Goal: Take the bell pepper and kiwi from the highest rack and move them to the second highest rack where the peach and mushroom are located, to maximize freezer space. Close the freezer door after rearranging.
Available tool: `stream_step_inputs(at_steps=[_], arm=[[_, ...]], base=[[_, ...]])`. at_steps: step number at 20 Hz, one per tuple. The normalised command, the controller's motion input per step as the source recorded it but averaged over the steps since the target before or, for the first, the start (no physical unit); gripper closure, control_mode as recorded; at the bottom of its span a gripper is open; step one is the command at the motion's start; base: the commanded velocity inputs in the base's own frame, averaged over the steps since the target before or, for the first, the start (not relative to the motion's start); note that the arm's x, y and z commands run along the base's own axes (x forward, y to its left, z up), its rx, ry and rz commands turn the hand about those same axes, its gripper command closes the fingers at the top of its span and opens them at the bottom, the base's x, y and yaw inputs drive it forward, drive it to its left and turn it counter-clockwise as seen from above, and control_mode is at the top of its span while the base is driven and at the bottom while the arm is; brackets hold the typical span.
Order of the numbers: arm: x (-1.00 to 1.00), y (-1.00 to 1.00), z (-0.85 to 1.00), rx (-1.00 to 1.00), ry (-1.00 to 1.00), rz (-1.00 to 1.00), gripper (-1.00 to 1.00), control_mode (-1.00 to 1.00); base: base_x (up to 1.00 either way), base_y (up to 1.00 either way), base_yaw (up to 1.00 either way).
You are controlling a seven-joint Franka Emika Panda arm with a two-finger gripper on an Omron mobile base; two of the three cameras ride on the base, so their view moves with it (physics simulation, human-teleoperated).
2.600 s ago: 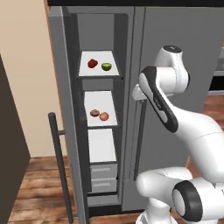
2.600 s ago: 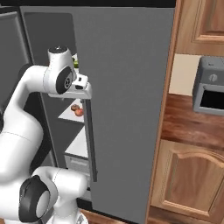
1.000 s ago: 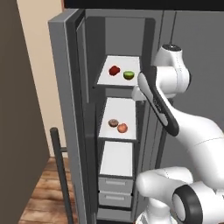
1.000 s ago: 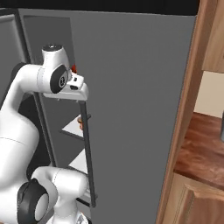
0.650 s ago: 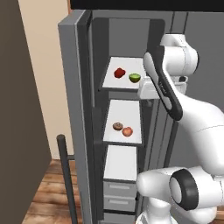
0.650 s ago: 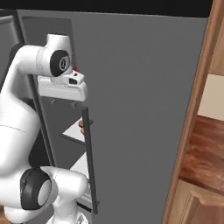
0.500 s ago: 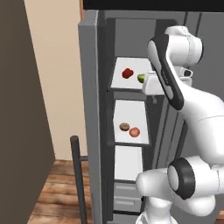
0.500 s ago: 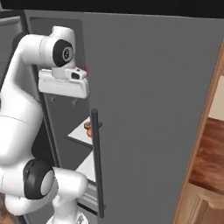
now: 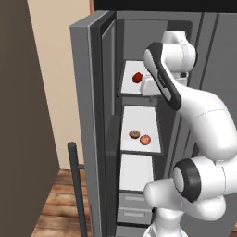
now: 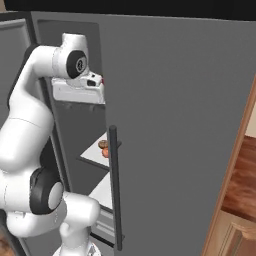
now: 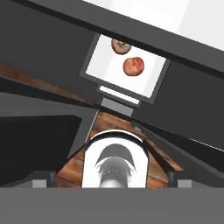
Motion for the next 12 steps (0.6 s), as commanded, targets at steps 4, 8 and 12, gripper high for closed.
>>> stream_step_inputs(at_steps=[4,8,12], arm=[[0.01,0.0,0.0,0.02,-0.04,0.0,-1.0,-1.0],[0.28,0.07,0.16,0.02,-0.04,-0.04,-1.0,-1.0],[0.42,0.16,0.36,0.0,0.0,-0.3,-1.0,-1.0]], base=[[0.0,0.0,0.0],[0.0,0.0,0.0],[0.0,0.0,0.0]])
